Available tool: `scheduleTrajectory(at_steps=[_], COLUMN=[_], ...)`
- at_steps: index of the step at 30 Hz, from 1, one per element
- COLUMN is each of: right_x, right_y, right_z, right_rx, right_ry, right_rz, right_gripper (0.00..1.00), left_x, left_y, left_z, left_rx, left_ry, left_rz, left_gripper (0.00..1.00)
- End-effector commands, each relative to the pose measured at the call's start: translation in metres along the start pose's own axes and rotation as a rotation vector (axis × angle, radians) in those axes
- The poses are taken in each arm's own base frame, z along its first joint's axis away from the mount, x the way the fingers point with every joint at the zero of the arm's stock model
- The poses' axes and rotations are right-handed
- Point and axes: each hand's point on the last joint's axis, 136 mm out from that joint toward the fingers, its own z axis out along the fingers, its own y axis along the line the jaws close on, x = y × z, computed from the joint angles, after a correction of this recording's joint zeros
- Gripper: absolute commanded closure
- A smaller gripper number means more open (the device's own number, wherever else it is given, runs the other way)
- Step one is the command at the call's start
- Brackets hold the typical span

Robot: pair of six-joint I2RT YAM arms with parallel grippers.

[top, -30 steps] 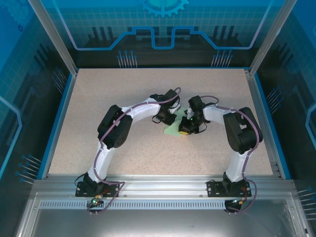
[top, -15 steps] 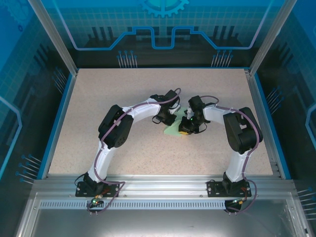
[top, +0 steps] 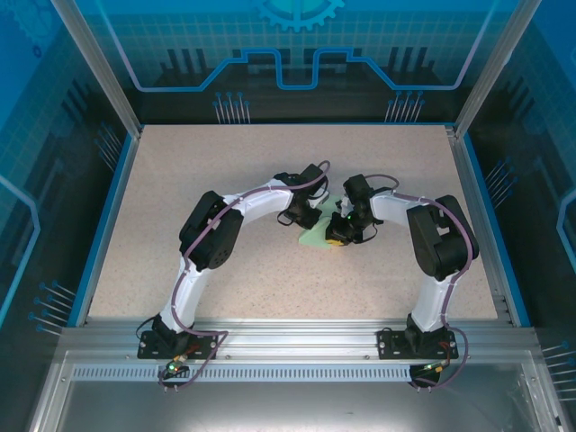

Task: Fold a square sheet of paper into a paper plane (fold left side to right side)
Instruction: Fold the triangle a second time at the center of the table.

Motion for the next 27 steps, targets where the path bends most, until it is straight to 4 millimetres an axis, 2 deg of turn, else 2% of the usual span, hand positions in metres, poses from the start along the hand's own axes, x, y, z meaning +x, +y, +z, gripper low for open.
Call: scheduleTrajectory(at_steps=[1, 18, 27], right_x=[0.017, 0.016, 0.016], right_y=[-0.012, -0.012, -0.013], right_z=[0.011, 0.012, 0.014], right_rx=[0.057, 0.06, 0.061], right_ry=[0.07, 0.075, 0.078], right_rz=[0.019, 0.023, 0.028], right_gripper=[0.88, 0.87, 0.88], left_x=[0.011, 0.013, 0.009], left_y=[0.011, 0.015, 0.015], left_z=[0.009, 0.006, -0.003], left_rx=[-0.036, -0.06, -0.061], left_ry=[0.028, 0.026, 0.004], left_rz=[-0.002, 0.0, 0.0], left_gripper=[0.86, 0.87, 0.87])
